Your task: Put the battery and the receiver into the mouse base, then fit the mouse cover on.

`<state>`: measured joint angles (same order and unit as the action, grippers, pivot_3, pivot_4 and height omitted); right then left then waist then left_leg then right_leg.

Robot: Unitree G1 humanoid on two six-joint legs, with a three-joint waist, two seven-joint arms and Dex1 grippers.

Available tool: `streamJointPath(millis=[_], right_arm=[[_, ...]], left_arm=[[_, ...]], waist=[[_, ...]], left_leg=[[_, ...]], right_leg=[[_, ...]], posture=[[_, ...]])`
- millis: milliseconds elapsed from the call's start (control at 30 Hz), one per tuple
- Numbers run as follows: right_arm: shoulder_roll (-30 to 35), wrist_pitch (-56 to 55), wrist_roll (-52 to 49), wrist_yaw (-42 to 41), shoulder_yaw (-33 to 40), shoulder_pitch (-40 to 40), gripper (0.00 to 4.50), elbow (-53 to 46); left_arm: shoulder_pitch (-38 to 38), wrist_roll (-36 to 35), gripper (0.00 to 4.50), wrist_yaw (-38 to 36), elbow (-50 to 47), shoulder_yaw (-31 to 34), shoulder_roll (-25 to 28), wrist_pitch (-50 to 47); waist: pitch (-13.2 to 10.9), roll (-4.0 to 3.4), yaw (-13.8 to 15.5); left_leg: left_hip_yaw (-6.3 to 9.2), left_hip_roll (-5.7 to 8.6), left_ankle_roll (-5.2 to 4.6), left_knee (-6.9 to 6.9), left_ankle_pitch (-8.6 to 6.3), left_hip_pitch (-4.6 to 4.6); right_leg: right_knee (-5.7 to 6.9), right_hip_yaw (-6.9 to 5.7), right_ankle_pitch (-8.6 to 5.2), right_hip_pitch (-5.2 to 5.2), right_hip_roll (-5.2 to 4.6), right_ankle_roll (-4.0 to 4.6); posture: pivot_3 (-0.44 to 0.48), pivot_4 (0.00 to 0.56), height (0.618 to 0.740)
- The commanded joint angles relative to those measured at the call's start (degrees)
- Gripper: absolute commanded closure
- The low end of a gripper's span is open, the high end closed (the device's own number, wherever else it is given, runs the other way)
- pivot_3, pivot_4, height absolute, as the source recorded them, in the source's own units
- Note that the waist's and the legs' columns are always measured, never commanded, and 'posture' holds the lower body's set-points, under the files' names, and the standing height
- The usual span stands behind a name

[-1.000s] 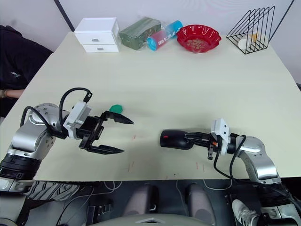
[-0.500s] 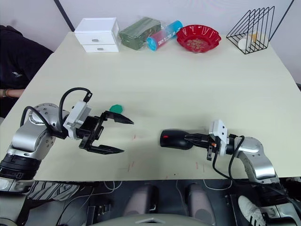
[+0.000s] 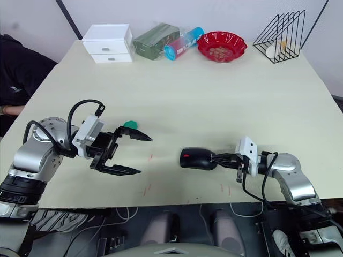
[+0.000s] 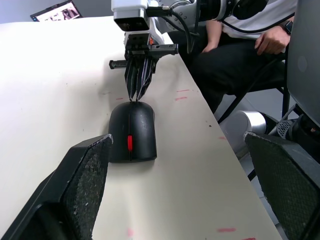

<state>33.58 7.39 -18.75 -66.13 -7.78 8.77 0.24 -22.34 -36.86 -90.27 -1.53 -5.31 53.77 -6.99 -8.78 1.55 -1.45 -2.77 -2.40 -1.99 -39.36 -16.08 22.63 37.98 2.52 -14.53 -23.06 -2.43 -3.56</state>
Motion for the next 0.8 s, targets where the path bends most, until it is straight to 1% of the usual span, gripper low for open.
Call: streamJointPath(millis=[33,167,233,400,567,733,800], right_arm=[[-0.3,1.9,4.2,0.4,-4.8,-1.1,4.17,2.2],[-0.7,1.2,5.2,0.5,-5.1,-0.9,4.17,2.8],[-1.4,1.4,3.8,0.6,-4.0,-0.8,4.17,2.5],[0.4,-0.3,2.2,-1.0,-1.1,-1.9,4.17,1.2],[2.5,-2.8,-2.6,-1.9,5.2,-4.6,4.17,-3.1],[3.7,-2.6,-7.7,-1.0,12.1,-8.4,4.17,-7.6],[4.2,-1.9,-9.4,-0.5,14.8,-10.6,3.65,-8.9]], left_arm=[[-0.4,-0.7,0.00,-2.2,-0.6,0.7,0.7,0.2],[-0.1,-0.7,0.00,-2.2,-0.8,0.9,0.6,0.2],[0.0,-0.7,0.00,-2.2,-0.7,1.0,0.6,0.2],[0.8,-0.5,0.00,-2.2,-0.7,1.3,0.4,0.5],[2.5,1.0,0.00,-1.1,0.6,3.1,-0.1,0.4],[7.4,2.3,0.00,3.0,0.6,6.6,0.2,-0.7],[9.9,2.2,0.00,5.8,0.0,8.4,-0.1,-2.4]], waist=[[0.0,-0.01,-0.6],[0.0,0.01,-0.9],[0.0,0.01,-0.9],[0.0,-0.02,-0.7],[-0.1,-0.15,0.7],[-0.2,-0.24,0.9],[-0.2,-0.24,0.9]], left_leg=[[0.00,-0.04,0.00,0.00,0.00,0.00],[-0.01,-0.20,0.00,0.01,0.00,0.00],[0.00,-0.26,0.00,0.01,0.00,0.00],[0.00,-0.35,0.00,0.01,0.00,0.00],[-0.05,-0.35,0.01,0.02,0.00,0.11],[-0.08,-0.34,0.01,0.02,0.00,0.14],[-0.07,-0.34,0.01,0.02,-0.01,0.14]], right_leg=[[0.00,0.00,0.01,0.00,0.05,0.05],[0.01,0.07,0.03,-0.05,0.22,0.15],[0.01,0.05,0.02,-0.06,0.28,0.20],[0.02,0.05,0.03,-0.08,0.38,0.29],[-0.05,0.05,0.03,-0.12,0.35,0.29],[-0.03,0.06,0.03,-0.17,0.32,0.29],[-0.02,0.04,0.03,-0.17,0.32,0.29]], posture=[[0.000,0.150,0.740],[0.000,0.150,0.740],[0.000,0.150,0.740],[0.000,0.150,0.740],[0.000,0.150,0.740],[0.000,0.150,0.740],[0.000,0.150,0.740]])
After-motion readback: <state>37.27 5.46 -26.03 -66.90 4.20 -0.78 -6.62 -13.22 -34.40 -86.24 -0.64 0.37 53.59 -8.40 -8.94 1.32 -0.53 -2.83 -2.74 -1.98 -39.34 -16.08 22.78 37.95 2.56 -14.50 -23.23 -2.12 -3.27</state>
